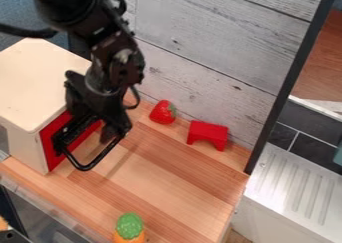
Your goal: Pull the door of the drawer and open it
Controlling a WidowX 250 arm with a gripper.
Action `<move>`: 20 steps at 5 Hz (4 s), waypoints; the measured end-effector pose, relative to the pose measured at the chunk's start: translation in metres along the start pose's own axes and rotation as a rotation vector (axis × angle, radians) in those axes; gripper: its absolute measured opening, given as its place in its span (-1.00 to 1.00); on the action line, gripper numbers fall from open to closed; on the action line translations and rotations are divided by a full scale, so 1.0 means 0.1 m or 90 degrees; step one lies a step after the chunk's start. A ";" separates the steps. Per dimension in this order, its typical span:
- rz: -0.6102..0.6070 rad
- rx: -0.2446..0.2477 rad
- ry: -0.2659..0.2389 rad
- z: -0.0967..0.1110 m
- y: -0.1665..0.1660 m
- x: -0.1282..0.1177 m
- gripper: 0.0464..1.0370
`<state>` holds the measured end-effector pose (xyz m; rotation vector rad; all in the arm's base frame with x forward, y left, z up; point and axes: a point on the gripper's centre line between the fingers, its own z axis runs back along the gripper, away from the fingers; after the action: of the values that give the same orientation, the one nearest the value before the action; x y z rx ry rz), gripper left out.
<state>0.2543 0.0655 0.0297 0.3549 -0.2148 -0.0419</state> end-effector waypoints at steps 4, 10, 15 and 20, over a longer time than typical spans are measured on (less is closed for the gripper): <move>0.015 -0.059 0.026 -0.31 -0.46 0.10 0.92; -0.031 -0.049 0.081 -0.50 -0.79 0.05 -0.83; -0.080 -0.067 0.032 -0.05 -1.39 0.10 -0.83; -0.091 -0.090 0.027 -0.01 -1.50 0.30 -0.29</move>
<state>0.2835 -0.0773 -0.0178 0.2299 -0.1426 -0.1897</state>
